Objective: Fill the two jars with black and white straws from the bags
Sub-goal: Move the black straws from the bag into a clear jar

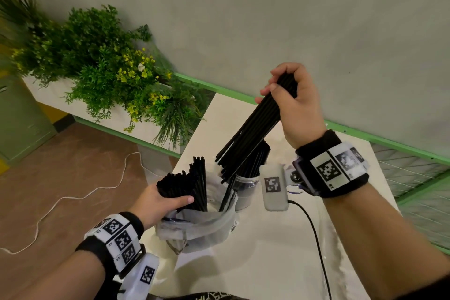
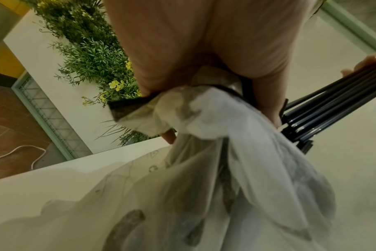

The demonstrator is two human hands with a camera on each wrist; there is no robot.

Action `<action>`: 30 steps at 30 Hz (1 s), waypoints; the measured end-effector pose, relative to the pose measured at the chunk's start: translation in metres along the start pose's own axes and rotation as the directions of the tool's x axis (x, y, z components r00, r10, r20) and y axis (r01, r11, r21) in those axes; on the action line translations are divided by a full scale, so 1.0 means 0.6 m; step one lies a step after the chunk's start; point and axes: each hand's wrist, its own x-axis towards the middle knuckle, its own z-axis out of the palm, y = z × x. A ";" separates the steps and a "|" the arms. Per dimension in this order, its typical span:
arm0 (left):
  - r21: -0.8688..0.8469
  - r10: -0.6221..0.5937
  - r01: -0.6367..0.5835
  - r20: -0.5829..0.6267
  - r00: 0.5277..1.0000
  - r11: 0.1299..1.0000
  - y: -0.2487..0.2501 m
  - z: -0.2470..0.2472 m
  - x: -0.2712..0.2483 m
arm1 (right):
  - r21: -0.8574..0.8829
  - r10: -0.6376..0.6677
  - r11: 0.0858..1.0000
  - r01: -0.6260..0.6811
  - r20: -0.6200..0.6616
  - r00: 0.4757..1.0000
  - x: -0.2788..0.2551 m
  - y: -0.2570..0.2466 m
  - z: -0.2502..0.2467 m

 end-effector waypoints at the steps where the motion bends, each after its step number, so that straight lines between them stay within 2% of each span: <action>1: -0.004 0.005 -0.005 -0.003 1.000 1.000 0.002 0.001 0.000 | 0.014 -0.010 1.000 0.010 -0.011 1.000 0.007 -0.007 -0.006; 7: -0.018 0.011 -0.011 0.002 1.000 1.000 0.003 0.000 0.002 | -0.062 -0.051 0.997 0.049 -0.031 0.998 0.030 -0.016 -0.033; 13: -0.015 0.032 -0.032 -0.012 0.999 0.999 -0.001 -0.002 0.003 | -0.252 -0.066 0.965 0.075 0.043 0.997 0.021 0.028 -0.038; 18: 0.002 0.021 -0.021 -0.025 0.999 1.000 -0.007 -0.002 0.006 | -0.263 -0.067 0.961 0.082 0.065 0.996 -0.001 0.062 -0.028; 22: 0.002 0.026 -0.026 -0.022 0.999 1.000 -0.004 -0.002 0.004 | -0.344 -0.031 0.937 0.055 0.076 0.997 -0.031 0.112 -0.025; 26: 0.011 0.022 -0.021 -0.012 1.000 1.000 -0.007 -0.002 0.006 | -0.536 0.003 0.837 0.112 0.208 0.978 -0.059 0.159 -0.029; 30: 0.023 0.034 -0.034 -0.007 0.999 0.999 -0.003 -0.001 0.004 | -0.613 0.104 0.772 0.167 0.381 0.919 -0.078 0.186 -0.035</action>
